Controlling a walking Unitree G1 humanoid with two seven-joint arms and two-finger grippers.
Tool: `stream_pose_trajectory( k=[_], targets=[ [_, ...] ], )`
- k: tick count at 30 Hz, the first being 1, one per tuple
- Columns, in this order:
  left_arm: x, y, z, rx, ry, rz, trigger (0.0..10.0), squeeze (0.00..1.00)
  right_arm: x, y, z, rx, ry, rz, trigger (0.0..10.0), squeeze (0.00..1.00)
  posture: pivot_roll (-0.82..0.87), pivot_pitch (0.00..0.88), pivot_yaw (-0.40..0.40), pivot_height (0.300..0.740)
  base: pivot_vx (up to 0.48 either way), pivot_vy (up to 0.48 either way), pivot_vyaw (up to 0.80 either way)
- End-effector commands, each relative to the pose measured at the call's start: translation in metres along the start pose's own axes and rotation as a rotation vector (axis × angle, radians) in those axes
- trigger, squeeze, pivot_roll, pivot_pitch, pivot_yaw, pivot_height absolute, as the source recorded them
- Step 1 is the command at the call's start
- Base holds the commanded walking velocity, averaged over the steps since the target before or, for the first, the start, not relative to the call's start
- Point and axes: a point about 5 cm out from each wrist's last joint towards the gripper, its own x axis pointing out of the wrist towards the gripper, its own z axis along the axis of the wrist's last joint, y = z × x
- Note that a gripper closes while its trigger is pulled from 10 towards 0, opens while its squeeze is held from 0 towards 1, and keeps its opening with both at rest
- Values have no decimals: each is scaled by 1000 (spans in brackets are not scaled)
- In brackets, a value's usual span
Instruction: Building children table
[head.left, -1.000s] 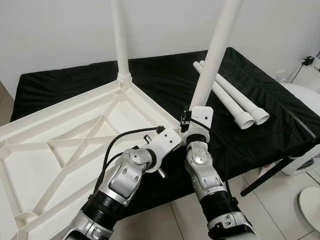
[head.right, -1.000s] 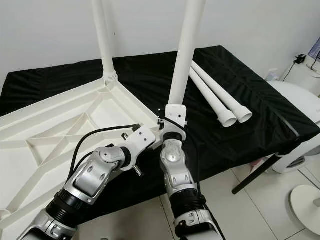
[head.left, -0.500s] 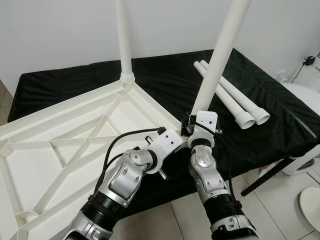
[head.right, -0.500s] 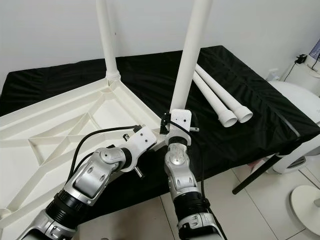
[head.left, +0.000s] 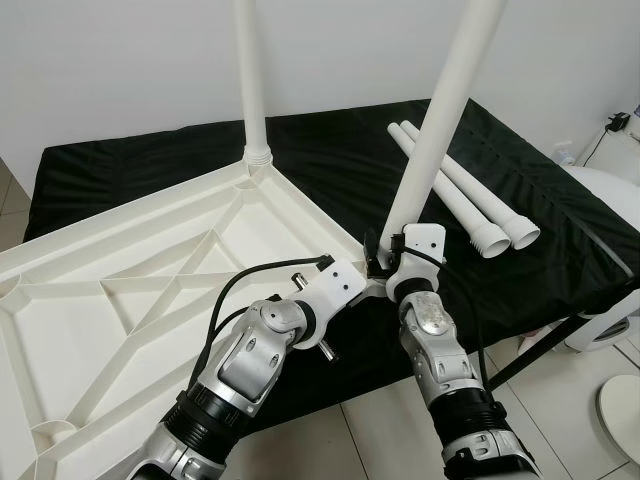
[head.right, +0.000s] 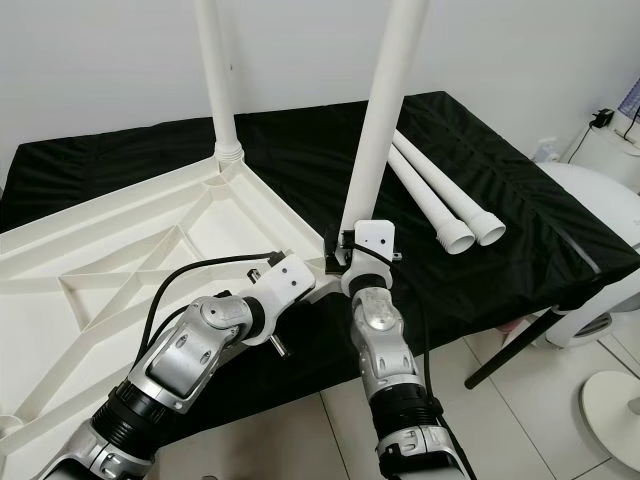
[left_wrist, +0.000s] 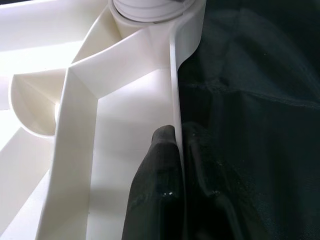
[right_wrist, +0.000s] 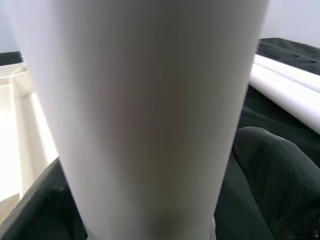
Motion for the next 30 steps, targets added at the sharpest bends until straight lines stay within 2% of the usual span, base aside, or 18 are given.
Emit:
stream_pose_trajectory(
  k=[1, 5, 6, 7, 8, 12, 15, 19, 20, 30],
  targets=[
    [-4, 0, 12, 29, -60, 25, 10000, 0, -5, -11, -12, 14, 56, 32, 10000, 1000, -68, 81, -7, 740, 0, 0, 0],
    [-4, 0, 11, 30, -59, 23, 10000, 0, -5, -15, -9, 16, 51, 106, 10000, 1000, -73, 76, -7, 740, 0, 0, 0],
    [-3, -1, 11, 30, -59, 22, 10000, 0, -5, -17, -6, 31, 54, 200, 10000, 451, -74, 73, -7, 740, 0, 0, 0],
    [-3, -1, 11, 31, -59, 22, 10000, 0, -5, -18, -5, 34, 52, 233, 10000, 451, -74, 73, -7, 740, 0, 0, 0],
    [-3, -1, 11, 31, -59, 22, 10000, 0, -5, -18, -4, 49, 55, 271, 10000, 0, -75, 72, -7, 740, 0, 0, 0],
    [-3, 0, 11, 32, -59, 22, 10000, 0, -5, -18, -3, 61, 56, 296, 10000, 0, -75, 72, -7, 740, 0, 0, 0],
    [-3, 0, 11, 33, -60, 23, 10000, 0, -2, -22, 4, 48, 54, 409, 10000, 0, -77, 75, -8, 740, 0, 0, 0],
    [-2, 0, 11, 33, -60, 23, 10000, 0, -2, -24, 7, 41, 52, 444, 10000, 0, -77, 76, -8, 740, 0, 0, 0],
    [-2, 1, 12, 33, -62, 25, 10000, 0, -1, -28, 13, 25, 52, 523, 10000, 0, -79, 81, -7, 740, 0, 0, 0],
    [-2, 3, 14, 36, -64, 27, 10000, 0, 5, -40, 26, -11, 59, 685, 10000, 0, -78, 84, -2, 740, 0, 0, 0]
  ],
)
